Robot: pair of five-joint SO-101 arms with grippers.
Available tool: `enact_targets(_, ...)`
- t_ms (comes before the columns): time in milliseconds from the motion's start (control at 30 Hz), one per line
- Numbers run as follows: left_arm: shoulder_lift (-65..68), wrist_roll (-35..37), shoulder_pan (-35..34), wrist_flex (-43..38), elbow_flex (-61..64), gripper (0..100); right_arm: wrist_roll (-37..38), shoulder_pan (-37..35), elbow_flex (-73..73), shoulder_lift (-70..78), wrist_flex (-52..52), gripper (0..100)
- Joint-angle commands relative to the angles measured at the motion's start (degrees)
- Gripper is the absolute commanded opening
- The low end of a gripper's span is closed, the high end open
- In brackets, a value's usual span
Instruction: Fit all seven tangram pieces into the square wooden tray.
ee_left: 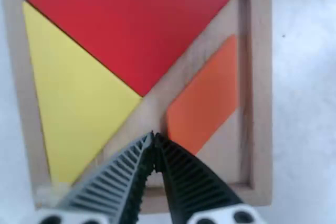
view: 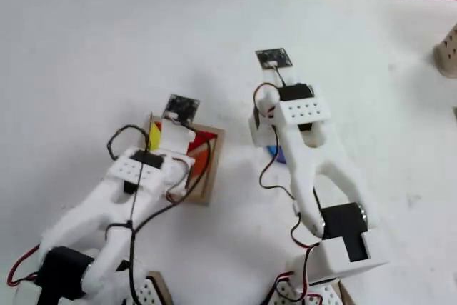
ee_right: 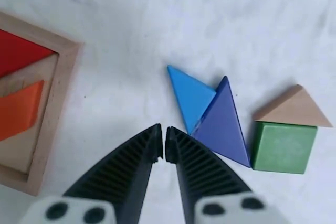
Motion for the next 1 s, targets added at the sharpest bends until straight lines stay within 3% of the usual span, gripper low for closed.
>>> enact_targets(0, -1.7, -0.8, 3.6, -0.1, -1.6, 2, 0.5, 0.6, -0.2, -2.2, -0.7, 2.4)
enact_targets(200, -1.8, -0.5, 9.2, -0.2, -1.8, 2, 0.5, 0.6, -0.2, -2.2, -0.7, 2.4)
enact_targets(400, -2.2, 5.2, 12.5, -3.9, -1.7, 2, 0.5, 0.6, -0.2, -2.2, -0.7, 2.4)
enact_targets(600, -3.6, 5.1, 11.9, -3.8, -1.7, 2, 0.5, 0.6, -0.2, -2.2, -0.7, 2.4)
enact_targets(833, -14.5, 5.0, 11.4, -0.9, 0.7, 2, 0.5, 0.6, -0.2, -2.2, -0.7, 2.4)
enact_targets(967, -20.8, 5.4, 8.0, -4.6, 4.1, 2, 0.5, 0.6, -0.2, -2.2, -0.7, 2.4)
